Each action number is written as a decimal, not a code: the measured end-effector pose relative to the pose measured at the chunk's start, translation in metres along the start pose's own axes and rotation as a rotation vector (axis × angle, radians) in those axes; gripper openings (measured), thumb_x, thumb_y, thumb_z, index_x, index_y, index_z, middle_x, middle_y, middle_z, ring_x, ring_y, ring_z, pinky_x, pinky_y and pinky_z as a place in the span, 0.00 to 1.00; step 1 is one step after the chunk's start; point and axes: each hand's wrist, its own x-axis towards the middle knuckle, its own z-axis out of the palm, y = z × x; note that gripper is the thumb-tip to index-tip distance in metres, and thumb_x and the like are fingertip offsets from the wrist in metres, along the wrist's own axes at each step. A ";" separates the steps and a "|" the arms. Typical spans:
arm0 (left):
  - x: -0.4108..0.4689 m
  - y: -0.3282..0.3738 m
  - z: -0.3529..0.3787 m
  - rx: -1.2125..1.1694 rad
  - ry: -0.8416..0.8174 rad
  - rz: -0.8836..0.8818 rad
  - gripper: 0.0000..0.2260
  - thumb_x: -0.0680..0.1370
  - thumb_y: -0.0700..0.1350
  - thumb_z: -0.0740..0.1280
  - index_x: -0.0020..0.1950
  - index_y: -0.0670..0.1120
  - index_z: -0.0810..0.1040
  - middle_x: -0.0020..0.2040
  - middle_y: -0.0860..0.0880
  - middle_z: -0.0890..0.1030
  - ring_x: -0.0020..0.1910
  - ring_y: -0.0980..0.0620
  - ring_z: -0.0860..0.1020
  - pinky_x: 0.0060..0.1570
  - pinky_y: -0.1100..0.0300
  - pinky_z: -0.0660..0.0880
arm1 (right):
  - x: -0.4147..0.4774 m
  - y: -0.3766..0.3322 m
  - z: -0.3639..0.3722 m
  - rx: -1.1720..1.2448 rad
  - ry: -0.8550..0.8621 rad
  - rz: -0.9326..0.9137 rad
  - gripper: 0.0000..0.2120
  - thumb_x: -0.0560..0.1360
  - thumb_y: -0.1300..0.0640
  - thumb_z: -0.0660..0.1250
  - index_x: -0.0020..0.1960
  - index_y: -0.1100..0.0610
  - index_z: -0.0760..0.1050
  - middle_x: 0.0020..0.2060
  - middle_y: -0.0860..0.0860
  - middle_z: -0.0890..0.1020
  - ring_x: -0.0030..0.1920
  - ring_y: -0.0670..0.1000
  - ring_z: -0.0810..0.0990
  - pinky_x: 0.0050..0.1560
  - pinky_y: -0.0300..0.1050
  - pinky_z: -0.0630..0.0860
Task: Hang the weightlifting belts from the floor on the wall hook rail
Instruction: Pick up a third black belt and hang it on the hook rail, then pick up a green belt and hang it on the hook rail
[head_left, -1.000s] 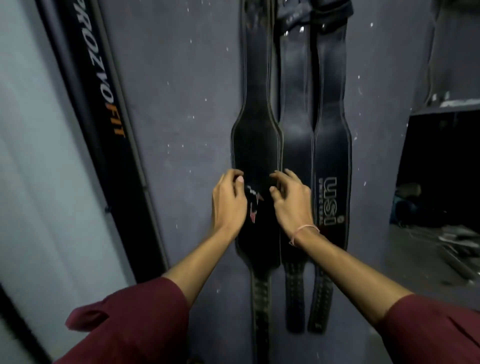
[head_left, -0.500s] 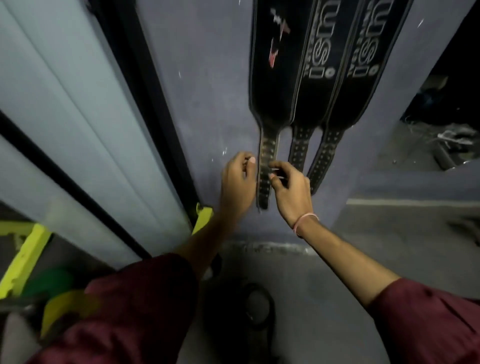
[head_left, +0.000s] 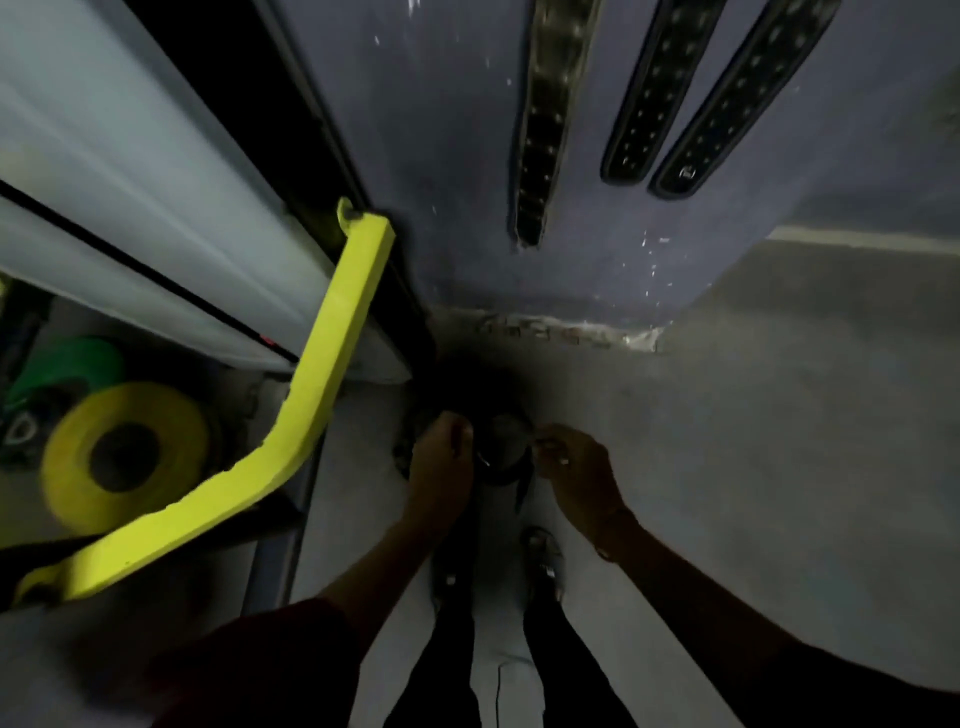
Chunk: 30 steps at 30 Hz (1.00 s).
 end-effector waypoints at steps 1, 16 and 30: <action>0.003 -0.021 0.011 0.014 -0.020 -0.047 0.06 0.82 0.40 0.61 0.52 0.42 0.77 0.40 0.49 0.77 0.40 0.50 0.77 0.40 0.55 0.72 | 0.008 0.022 0.012 -0.002 -0.042 0.053 0.08 0.78 0.66 0.65 0.54 0.66 0.80 0.44 0.61 0.83 0.43 0.52 0.79 0.46 0.42 0.75; 0.132 -0.339 0.181 0.072 -0.322 -0.214 0.16 0.83 0.46 0.62 0.71 0.44 0.73 0.66 0.46 0.78 0.66 0.48 0.75 0.67 0.50 0.73 | 0.205 0.349 0.235 -0.093 -0.264 0.375 0.17 0.80 0.65 0.61 0.68 0.64 0.71 0.66 0.61 0.74 0.68 0.60 0.72 0.69 0.50 0.66; 0.157 -0.447 0.255 0.118 -0.448 -0.169 0.21 0.79 0.49 0.58 0.71 0.47 0.71 0.67 0.47 0.77 0.66 0.53 0.73 0.66 0.54 0.71 | 0.283 0.457 0.321 0.026 -0.071 0.416 0.17 0.77 0.54 0.68 0.63 0.61 0.75 0.58 0.58 0.81 0.60 0.58 0.78 0.60 0.51 0.75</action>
